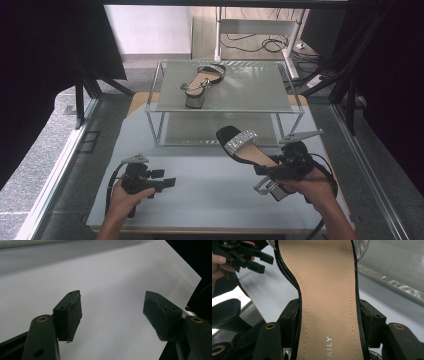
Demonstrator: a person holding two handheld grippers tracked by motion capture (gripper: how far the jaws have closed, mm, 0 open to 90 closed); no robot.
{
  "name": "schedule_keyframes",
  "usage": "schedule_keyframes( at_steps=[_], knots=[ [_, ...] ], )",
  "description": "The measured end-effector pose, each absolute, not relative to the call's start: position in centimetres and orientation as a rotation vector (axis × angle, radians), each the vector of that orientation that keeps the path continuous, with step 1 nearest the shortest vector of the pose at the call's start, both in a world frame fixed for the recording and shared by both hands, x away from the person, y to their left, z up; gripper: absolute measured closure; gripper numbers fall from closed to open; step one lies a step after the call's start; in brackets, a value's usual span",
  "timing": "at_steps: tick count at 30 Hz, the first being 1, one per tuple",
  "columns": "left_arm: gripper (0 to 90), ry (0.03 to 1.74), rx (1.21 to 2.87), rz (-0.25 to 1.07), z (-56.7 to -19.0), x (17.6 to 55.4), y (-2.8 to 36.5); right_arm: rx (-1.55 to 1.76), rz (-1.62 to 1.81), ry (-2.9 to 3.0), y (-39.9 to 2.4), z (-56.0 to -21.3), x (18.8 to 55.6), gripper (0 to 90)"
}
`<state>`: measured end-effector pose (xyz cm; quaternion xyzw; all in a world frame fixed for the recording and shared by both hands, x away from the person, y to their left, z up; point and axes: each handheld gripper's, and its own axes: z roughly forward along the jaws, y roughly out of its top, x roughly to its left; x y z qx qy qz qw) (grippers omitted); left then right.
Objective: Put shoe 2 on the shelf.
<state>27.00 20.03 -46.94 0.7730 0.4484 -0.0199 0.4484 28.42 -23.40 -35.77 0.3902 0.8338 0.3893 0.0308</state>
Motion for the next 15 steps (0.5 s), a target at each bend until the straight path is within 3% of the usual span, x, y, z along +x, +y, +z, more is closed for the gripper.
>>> schedule_keyframes(
  at_steps=[15],
  knots=[
    [31.7, 1.107, 1.906, -0.057, -46.8, 27.0, 20.2, 1.263, 1.231, 2.537, -22.7, -33.3, 31.6, 42.1]
  ],
)
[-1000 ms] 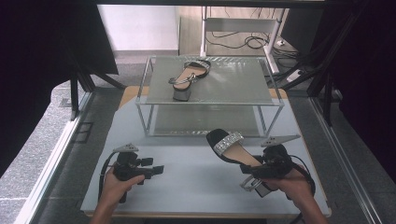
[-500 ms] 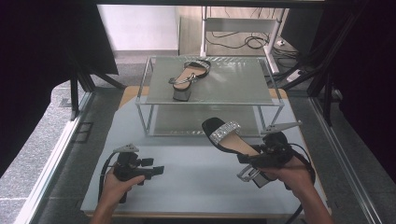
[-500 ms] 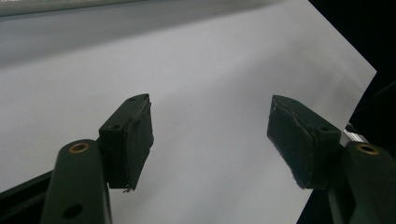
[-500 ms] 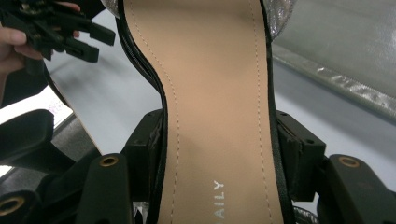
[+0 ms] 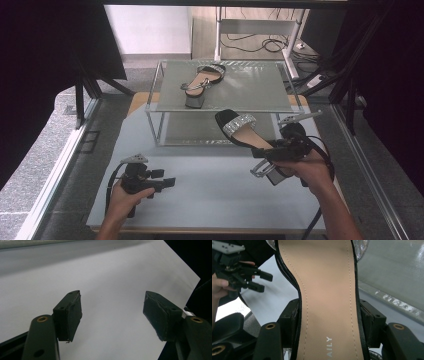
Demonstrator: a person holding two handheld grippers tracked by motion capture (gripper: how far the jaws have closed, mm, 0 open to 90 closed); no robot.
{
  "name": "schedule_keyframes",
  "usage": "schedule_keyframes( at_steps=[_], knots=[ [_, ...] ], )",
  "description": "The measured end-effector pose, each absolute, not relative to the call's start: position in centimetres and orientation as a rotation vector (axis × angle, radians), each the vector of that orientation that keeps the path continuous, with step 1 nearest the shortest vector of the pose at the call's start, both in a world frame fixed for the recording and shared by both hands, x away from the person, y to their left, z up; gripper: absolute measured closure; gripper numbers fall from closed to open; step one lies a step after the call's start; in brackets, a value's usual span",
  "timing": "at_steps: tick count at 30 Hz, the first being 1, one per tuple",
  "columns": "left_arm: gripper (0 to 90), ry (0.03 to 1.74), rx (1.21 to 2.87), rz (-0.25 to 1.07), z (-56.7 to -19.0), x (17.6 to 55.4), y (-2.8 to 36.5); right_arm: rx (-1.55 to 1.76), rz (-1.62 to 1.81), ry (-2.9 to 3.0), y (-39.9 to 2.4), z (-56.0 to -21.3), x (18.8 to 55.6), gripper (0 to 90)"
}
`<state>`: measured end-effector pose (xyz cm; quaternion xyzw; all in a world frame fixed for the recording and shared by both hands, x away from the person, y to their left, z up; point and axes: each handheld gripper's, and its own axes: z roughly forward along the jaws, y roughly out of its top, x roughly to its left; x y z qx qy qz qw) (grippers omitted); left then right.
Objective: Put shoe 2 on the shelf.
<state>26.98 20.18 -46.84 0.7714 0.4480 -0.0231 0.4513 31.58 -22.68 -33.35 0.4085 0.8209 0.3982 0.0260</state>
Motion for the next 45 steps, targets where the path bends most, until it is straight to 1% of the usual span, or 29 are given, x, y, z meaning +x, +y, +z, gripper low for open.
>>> schedule_keyframes(
  at_steps=[24, 34, 45],
  knots=[
    [31.8, 1.103, 1.885, -0.056, -46.7, 26.9, 20.5, 1.395, 1.229, 2.444, -21.4, -29.8, 37.1, 42.1],
    [31.8, 1.097, 1.909, -0.054, -46.9, 27.0, 20.1, 1.462, 1.225, 2.382, -21.5, -28.4, 39.5, 42.1],
    [31.8, 1.088, 1.912, -0.058, -46.9, 26.9, 20.0, 1.547, 1.197, 2.317, -21.5, -27.7, 42.3, 42.1]
  ],
)
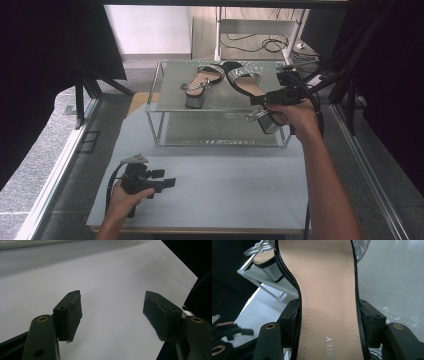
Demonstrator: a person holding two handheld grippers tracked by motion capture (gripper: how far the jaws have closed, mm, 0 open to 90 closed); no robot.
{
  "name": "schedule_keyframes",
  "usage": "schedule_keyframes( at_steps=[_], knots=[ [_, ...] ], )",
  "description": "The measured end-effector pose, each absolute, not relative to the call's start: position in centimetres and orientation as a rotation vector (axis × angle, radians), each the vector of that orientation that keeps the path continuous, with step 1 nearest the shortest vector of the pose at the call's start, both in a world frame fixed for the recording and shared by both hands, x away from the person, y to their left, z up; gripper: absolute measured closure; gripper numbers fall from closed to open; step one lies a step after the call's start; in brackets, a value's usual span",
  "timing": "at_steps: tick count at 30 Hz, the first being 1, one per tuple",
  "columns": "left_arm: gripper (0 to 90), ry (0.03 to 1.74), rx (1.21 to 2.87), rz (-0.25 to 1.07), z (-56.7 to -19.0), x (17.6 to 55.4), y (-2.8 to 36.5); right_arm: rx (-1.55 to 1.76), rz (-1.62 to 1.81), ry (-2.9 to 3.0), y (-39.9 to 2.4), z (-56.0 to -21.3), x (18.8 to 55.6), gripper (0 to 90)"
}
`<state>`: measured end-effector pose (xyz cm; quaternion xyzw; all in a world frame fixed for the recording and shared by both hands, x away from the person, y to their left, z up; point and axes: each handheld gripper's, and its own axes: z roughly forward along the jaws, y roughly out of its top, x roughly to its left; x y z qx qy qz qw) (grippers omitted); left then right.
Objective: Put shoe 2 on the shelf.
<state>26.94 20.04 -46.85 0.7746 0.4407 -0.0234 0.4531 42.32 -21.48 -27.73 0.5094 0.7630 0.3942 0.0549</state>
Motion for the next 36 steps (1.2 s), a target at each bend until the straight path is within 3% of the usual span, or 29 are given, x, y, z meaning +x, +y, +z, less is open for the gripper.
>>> schedule_keyframes(
  at_steps=[19, 36],
  knots=[
    [31.9, 1.068, 1.950, -0.067, -47.4, 27.0, 19.2, 1.693, 1.150, 2.202, -20.3, -27.1, 50.1, 42.1],
    [32.1, 1.082, 1.918, -0.071, -47.4, 27.0, 20.1, 1.775, 0.929, 2.206, -18.9, -30.2, 54.0, 41.9]
  ],
)
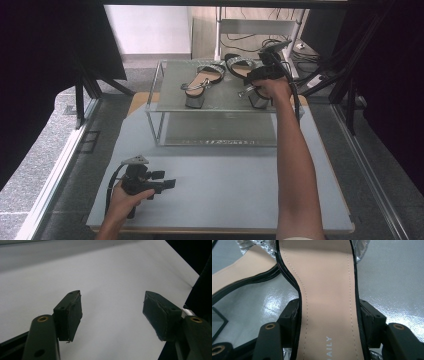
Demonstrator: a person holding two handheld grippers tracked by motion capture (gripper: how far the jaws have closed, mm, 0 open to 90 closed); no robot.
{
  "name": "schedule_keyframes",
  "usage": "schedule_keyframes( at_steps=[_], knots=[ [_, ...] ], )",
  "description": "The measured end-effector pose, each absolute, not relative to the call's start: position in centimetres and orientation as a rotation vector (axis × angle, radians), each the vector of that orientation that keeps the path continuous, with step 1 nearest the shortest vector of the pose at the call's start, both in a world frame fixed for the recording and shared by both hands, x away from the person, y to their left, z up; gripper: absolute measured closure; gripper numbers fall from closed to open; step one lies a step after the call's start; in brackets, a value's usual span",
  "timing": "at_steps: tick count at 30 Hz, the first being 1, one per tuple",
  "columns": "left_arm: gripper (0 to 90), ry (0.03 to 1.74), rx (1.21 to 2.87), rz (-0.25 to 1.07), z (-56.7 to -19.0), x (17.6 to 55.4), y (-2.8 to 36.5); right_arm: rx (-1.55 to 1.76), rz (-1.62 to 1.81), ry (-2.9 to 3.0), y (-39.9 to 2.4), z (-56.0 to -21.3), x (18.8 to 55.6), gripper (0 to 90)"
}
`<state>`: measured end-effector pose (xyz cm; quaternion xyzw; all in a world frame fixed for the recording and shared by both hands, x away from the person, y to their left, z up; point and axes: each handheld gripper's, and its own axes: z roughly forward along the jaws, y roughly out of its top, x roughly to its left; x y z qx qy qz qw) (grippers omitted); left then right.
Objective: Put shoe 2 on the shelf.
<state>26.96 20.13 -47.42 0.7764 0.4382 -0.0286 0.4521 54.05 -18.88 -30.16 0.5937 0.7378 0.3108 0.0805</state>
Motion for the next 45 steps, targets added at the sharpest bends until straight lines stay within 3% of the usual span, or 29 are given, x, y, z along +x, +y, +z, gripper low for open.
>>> schedule_keyframes(
  at_steps=[13, 20, 27, 31, 38, 42, 45],
  knots=[
    [32.1, 1.078, 1.912, -0.066, -47.2, 26.7, 20.3, 1.769, 0.647, 2.205, -16.7, -30.6, 55.0, 40.1],
    [32.3, 1.084, 1.902, -0.075, -47.2, 26.9, 20.1, 1.685, 0.769, 2.170, -16.7, -29.4, 54.4, 26.9],
    [32.8, 1.082, 1.901, -0.019, -46.6, 26.6, 19.9, 1.543, 1.096, 2.080, -16.8, -27.1, 52.1, 28.8],
    [34.3, 1.084, 1.836, 0.026, -44.9, 26.3, 20.5, 1.416, 1.225, 2.085, -17.8, -25.6, 49.6, 40.9],
    [54.8, 1.080, 1.789, 0.102, -41.3, 27.7, 20.7, 1.290, 1.180, 2.109, -21.0, -25.1, 45.6, 53.6],
    [71.7, 1.078, 1.765, 0.201, -37.9, 29.5, 20.3, 1.301, 1.137, 2.069, -23.2, -26.4, 44.2, 62.2],
    [79.6, 1.095, 1.778, 0.267, -35.6, 31.6, 19.7, 1.316, 1.091, 2.067, -24.5, -27.9, 43.6, 70.2]
  ],
)
